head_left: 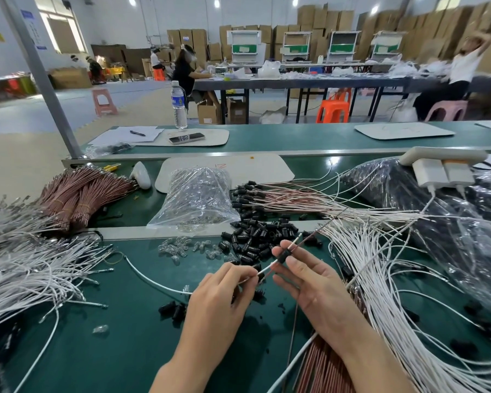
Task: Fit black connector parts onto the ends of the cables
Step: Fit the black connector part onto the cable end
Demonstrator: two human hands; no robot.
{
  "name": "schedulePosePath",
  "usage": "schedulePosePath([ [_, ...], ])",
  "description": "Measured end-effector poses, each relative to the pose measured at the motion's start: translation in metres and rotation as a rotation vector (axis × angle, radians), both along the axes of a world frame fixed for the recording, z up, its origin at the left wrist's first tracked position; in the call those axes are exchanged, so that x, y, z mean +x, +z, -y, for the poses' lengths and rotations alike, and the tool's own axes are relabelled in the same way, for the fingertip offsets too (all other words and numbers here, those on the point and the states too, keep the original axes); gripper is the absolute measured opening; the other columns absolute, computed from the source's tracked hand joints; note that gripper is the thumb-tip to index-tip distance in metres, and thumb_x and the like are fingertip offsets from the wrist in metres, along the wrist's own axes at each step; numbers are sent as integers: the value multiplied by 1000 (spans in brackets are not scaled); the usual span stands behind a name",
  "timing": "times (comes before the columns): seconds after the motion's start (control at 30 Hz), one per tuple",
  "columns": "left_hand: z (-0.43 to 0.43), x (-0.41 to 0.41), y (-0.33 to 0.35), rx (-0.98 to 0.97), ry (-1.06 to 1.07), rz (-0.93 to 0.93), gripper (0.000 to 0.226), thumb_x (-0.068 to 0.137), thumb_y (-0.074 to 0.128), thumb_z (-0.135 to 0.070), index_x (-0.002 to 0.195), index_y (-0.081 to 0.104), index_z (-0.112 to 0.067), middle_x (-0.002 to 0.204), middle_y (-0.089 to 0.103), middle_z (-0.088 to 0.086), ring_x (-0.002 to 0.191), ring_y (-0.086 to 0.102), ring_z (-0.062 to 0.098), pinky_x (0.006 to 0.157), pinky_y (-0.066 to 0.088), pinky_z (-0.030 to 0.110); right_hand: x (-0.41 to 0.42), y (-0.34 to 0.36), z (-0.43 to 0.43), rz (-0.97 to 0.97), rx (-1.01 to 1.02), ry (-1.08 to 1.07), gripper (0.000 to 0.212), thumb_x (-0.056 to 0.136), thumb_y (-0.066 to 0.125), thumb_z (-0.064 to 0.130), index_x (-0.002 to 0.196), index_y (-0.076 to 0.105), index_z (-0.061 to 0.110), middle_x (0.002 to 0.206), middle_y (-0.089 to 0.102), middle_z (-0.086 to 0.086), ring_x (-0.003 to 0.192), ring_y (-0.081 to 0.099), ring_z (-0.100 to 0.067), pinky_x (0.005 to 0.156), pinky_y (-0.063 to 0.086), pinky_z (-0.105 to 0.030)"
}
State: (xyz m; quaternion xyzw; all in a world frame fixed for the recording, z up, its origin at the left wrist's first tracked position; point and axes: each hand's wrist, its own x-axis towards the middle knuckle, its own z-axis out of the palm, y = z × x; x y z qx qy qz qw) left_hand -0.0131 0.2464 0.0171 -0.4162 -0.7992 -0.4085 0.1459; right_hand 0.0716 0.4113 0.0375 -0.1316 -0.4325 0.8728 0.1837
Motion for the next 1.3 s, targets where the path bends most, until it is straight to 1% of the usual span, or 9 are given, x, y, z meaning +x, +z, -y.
schedulePosePath([
  [0.07, 1, 0, 1, -15, 25, 2, 16, 97, 55, -42, 104, 65, -33, 91, 62, -24, 79, 57, 6, 71, 48, 22, 1, 0, -4, -11, -17, -39, 28, 86, 65, 9, 110, 79, 13, 122, 72, -14, 96, 74, -22, 76, 60, -28],
  [0.2, 1, -2, 0, -38, 50, 7, 10, 96, 58, -39, 102, 65, -34, 90, 61, -26, 81, 54, 3, 72, 45, 18, 4, 0, -11, -37, -61, -84, 29, 85, 66, 10, 111, 78, 15, 123, 72, -12, 97, 74, -20, 76, 61, -28],
  [0.47, 0, -1, 0, 17, 18, -32, 14, 97, 55, -40, 103, 65, -33, 93, 61, -25, 79, 55, 6, 74, 44, 21, 1, -1, -2, -4, 50, 3, 29, 88, 65, 11, 114, 77, 15, 124, 71, -14, 100, 73, -24, 79, 60, -29],
  [0.63, 2, -4, -2, -7, 44, -28, 12, 96, 59, -39, 105, 66, -34, 92, 62, -25, 82, 54, 4, 77, 44, 19, 2, 0, -6, -22, 11, -60, 28, 87, 65, 9, 111, 78, 14, 122, 72, -14, 98, 74, -23, 76, 61, -28],
  [0.73, 3, -7, -3, -22, 64, -46, 11, 96, 58, -38, 102, 66, -33, 90, 62, -25, 86, 52, 0, 77, 44, 20, 4, 1, -10, -35, -20, -85, 28, 87, 65, 9, 112, 78, 14, 123, 72, -13, 98, 74, -22, 76, 61, -28],
  [0.83, 2, -6, -2, 6, 60, -81, 11, 96, 56, -37, 101, 64, -32, 89, 62, -23, 86, 50, 1, 77, 43, 21, 3, 0, -6, -22, 17, -49, 29, 88, 65, 10, 113, 77, 16, 123, 72, -12, 99, 74, -22, 76, 60, -27],
  [1.0, -1, -5, -4, 24, 59, -137, 8, 95, 62, -33, 103, 62, -34, 91, 63, -22, 83, 48, 3, 77, 42, 20, -2, -3, 4, -12, 64, 5, 29, 87, 66, 10, 113, 77, 16, 123, 72, -14, 100, 74, -24, 77, 59, -28],
  [1.17, 4, -14, -4, 8, 99, -192, 9, 94, 61, -34, 101, 66, -29, 88, 63, -22, 81, 43, -7, 80, 40, 19, 3, -2, -8, -52, -26, -100, 29, 86, 66, 9, 112, 78, 14, 122, 72, -14, 98, 74, -22, 75, 61, -28],
  [1.3, 4, -14, -3, 33, 80, -174, 8, 94, 63, -31, 102, 65, -29, 89, 62, -22, 91, 47, -12, 80, 41, 18, 1, -2, -4, -41, -5, -74, 29, 86, 66, 10, 112, 78, 15, 122, 72, -13, 100, 74, -22, 77, 60, -27],
])
